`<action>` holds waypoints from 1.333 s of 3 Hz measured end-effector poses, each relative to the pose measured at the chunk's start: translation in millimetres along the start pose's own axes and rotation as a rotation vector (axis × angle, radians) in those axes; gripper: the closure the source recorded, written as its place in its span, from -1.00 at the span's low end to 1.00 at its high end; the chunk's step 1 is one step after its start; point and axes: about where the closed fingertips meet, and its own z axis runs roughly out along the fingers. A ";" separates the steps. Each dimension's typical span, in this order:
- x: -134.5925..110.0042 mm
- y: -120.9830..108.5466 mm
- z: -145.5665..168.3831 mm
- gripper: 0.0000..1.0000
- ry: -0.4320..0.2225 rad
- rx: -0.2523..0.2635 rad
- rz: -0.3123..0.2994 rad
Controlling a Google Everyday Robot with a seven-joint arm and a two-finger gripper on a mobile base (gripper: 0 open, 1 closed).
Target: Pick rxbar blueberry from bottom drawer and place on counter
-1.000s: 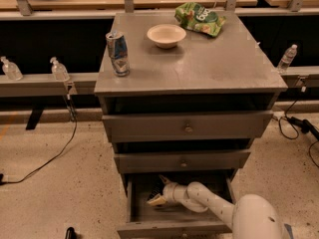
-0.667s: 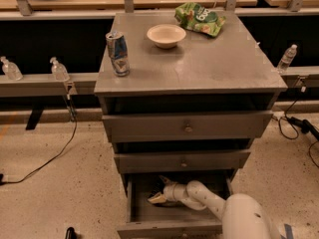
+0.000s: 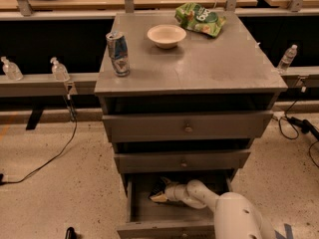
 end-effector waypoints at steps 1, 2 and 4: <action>-1.7 -0.1 -2.4 0.25 0.005 -0.001 0.005; -3.9 -0.2 -4.0 0.89 0.005 -0.001 0.006; -4.3 0.4 -7.0 1.00 -0.004 -0.001 0.005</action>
Offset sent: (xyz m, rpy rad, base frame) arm -0.0015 -0.0367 -0.0044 0.0469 -0.0099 -0.0418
